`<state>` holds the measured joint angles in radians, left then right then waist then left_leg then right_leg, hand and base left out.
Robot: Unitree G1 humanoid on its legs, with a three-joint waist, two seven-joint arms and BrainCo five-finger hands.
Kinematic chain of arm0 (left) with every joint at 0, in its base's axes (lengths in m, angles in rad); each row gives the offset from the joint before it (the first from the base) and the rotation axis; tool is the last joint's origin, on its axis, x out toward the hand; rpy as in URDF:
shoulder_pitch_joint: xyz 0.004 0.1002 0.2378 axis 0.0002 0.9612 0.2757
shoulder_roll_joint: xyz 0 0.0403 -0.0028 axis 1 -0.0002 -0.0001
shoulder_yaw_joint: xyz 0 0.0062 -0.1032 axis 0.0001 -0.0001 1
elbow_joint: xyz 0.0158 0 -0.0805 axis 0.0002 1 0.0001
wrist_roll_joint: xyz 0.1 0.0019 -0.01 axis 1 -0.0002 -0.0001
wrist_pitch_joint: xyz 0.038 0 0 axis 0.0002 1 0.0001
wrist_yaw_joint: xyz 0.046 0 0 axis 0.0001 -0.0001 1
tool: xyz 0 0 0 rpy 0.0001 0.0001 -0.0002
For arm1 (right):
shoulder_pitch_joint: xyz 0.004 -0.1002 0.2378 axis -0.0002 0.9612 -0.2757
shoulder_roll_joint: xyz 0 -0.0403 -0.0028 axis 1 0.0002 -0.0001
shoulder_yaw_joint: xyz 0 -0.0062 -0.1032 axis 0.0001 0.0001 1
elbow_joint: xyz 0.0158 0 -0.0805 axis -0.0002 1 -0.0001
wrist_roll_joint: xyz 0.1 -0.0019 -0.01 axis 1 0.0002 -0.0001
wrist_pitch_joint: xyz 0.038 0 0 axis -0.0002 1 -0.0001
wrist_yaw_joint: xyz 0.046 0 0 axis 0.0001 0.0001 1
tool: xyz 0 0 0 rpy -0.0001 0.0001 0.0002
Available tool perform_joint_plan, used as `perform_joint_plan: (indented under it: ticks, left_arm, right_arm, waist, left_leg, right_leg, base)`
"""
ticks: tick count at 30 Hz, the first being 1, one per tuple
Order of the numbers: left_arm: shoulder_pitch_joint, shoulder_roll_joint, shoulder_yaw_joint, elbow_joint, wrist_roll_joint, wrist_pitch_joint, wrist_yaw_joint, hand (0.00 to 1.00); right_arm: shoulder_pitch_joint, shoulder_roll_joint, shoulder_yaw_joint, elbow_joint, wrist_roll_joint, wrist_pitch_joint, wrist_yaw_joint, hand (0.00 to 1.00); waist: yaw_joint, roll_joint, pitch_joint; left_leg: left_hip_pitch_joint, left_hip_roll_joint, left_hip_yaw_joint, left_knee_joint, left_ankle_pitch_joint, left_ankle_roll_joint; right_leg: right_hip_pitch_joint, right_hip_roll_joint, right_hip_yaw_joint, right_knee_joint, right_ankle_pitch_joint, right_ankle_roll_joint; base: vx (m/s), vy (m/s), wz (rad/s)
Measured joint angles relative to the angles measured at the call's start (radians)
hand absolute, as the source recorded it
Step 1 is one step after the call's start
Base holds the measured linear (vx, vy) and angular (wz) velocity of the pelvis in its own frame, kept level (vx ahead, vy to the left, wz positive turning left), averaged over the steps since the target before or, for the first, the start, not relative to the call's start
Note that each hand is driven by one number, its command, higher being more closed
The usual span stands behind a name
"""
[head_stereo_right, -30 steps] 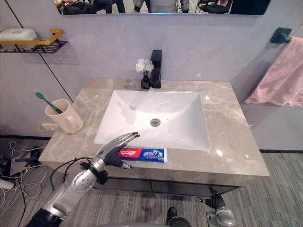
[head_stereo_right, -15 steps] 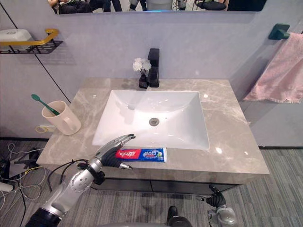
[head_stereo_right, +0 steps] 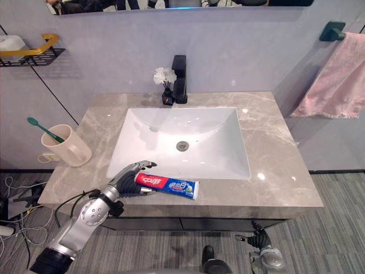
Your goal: Organize washtable
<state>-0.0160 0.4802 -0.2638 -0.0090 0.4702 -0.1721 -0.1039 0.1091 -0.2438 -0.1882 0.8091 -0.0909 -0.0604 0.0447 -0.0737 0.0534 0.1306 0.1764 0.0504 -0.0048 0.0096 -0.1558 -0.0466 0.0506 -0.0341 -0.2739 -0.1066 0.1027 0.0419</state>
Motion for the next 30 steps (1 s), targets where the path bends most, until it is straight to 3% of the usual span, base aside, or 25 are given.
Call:
perform_joint_plan:
  ticks: [15, 21, 30]
  left_arm:
    - [-0.027, -0.017, -0.009, 0.009, 0.005, 0.005, 0.029, 1.00]
    - [-0.027, -0.111, -0.007, -0.051, 0.003, 0.015, 0.089, 1.00]
    - [-0.041, -0.270, -0.004, -0.162, -0.042, 0.016, 0.176, 1.00]
  right_arm:
    - [-0.005, 0.006, 0.001, -0.010, 0.033, -0.003, -0.004, 0.00]
    - [-0.005, 0.044, -0.088, -0.015, 0.086, -0.006, -0.029, 0.00]
    - [0.042, 0.083, -0.286, -0.200, 0.219, -0.013, -0.073, 0.00]
  waist:
    - [-0.021, -0.009, 0.005]
    - [-0.021, -0.009, 0.005]
    - [-0.020, -0.010, 0.003]
  left_leg:
    - [0.004, 0.002, 0.014, -0.002, -0.001, 0.000]
    - [0.004, 0.003, 0.034, -0.002, -0.003, 0.004]
    - [-0.023, 0.001, 0.074, 0.009, -0.004, 0.006]
  right_leg:
    - [0.002, 0.004, 0.013, 0.000, 0.000, 0.000]
    - [-0.009, 0.007, 0.029, 0.000, 0.001, 0.000]
    - [-0.042, 0.012, 0.077, 0.001, 0.014, -0.004]
  base:
    - [0.00, 0.008, -0.02]
    - [0.02, 0.027, -0.08]
    - [-0.01, 0.020, -0.12]
